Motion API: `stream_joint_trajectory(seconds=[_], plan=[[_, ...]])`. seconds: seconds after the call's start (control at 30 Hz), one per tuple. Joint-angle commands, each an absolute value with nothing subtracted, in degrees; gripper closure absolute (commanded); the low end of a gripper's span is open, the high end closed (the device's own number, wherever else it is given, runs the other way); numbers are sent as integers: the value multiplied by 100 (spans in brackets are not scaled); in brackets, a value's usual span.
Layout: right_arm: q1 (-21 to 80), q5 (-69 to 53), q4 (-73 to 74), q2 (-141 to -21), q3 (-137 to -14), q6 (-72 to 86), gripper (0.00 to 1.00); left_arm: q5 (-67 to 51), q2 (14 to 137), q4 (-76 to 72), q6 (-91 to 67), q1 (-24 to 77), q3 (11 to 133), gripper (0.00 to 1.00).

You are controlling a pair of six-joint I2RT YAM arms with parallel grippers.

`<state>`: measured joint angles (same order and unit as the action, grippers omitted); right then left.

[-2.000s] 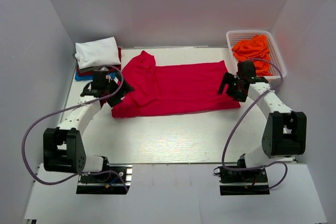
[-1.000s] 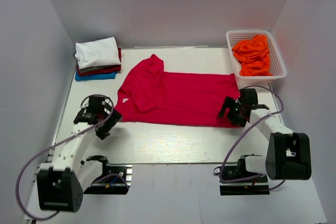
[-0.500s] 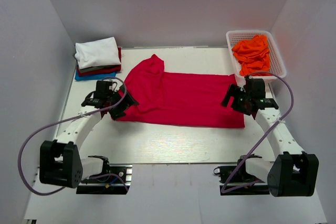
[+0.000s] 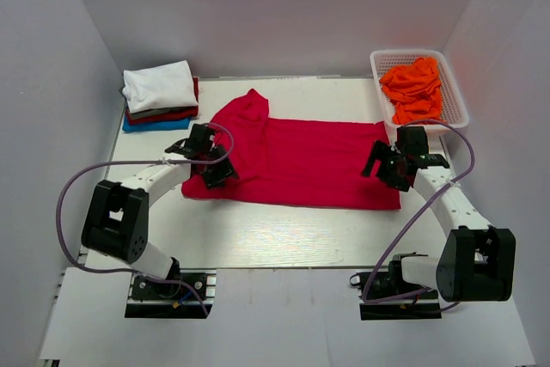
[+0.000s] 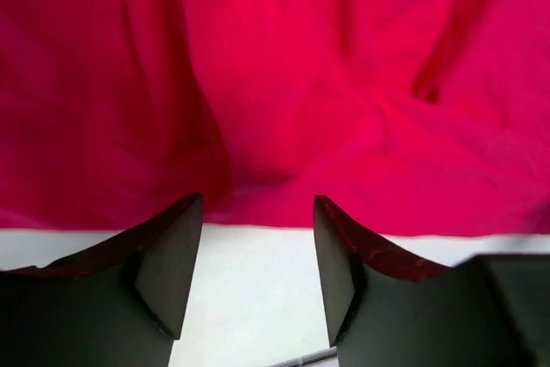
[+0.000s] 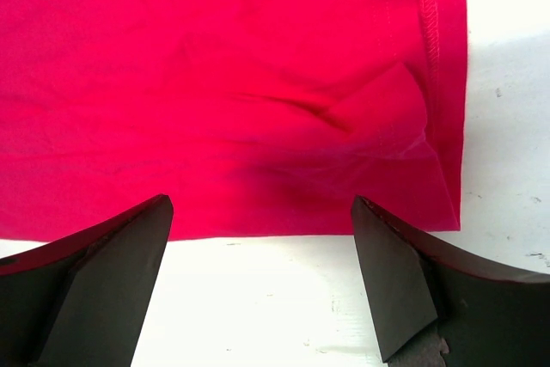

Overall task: Fold and stack the t-shirts
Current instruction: Fold the flattened tshirt in 1/3 of the way

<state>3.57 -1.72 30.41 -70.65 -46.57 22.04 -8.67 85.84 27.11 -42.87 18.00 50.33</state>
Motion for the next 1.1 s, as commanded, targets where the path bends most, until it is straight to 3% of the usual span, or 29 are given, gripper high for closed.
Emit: stream_joint_trajectory(seconds=[0.0,0.07,0.17,0.3,0.47,0.6,0.8,0.9,1.03,1.07], plan=[[343,-26,3129,-7084,-4948,2215,10,-387,8736,2778,-4245,1915,5422,41],[334,-26,3138,-7075,-4939,2189,10,-387,8876,2568,-4245,1916,5423,44],[334,165,3146,-7058,-4939,2162,10,-325,9192,2514,-4245,1969,5729,63],[334,290,3217,-7014,-4975,2127,10,-272,9474,2689,-4192,2021,6099,100],[334,308,3261,-6961,-4948,2092,10,-272,9623,2794,-3798,2135,6660,100],[325,351,3454,-6996,-5053,2092,10,-272,10167,3074,-3332,2197,7276,96],[334,483,3656,-6908,-5115,2066,10,-404,11565,4006,-2148,2425,9163,72],[317,518,3683,-6864,-5106,2030,10,-464,11944,4140,-1681,2574,9746,69],[343,466,3700,-6855,-5133,2022,10,-633,12313,4516,-1240,2733,10361,37],[325,466,3709,-6847,-5124,2030,10,-581,12374,4605,-1239,2812,10571,36]])
